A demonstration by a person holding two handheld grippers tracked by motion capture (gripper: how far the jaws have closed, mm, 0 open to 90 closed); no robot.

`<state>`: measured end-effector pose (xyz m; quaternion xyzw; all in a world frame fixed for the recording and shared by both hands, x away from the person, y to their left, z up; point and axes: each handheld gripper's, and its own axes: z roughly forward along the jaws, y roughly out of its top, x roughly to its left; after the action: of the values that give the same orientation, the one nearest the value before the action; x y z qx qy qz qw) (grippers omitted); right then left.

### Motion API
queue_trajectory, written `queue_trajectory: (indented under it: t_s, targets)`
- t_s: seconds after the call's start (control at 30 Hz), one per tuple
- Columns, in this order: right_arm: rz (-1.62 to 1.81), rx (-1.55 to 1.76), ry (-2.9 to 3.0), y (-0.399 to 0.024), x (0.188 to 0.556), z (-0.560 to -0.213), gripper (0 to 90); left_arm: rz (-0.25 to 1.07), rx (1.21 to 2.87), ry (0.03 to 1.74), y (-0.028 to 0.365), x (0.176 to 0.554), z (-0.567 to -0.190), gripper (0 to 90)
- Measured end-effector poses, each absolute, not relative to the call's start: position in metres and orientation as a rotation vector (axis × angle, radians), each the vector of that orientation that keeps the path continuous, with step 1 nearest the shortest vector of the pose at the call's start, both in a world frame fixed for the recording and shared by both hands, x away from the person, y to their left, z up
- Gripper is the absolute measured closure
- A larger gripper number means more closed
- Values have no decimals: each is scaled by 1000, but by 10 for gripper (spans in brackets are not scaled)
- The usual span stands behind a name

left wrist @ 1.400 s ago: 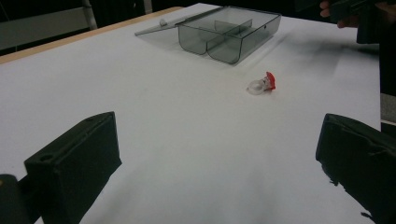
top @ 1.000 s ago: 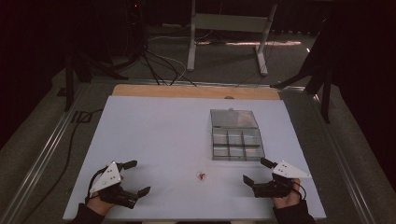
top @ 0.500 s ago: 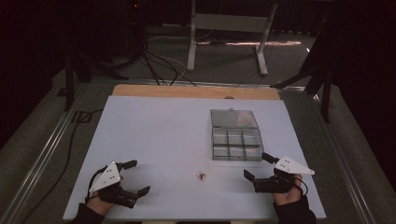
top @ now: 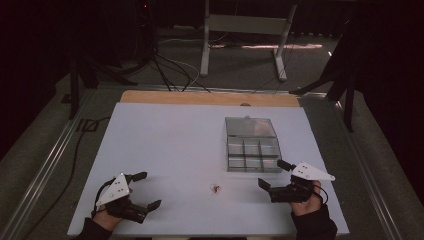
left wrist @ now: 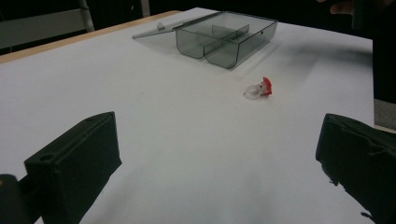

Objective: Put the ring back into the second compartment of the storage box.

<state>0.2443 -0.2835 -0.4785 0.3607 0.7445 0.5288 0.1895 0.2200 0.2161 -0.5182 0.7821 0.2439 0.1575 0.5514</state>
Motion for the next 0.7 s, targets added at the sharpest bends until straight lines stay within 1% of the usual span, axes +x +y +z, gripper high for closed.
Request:
queue_trajectory:
  t_s: [0.7]
  targets:
    - [1523, 930, 2133, -255, 249, -462, 0, 370, 1851, 571, 216, 220, -518, 2]
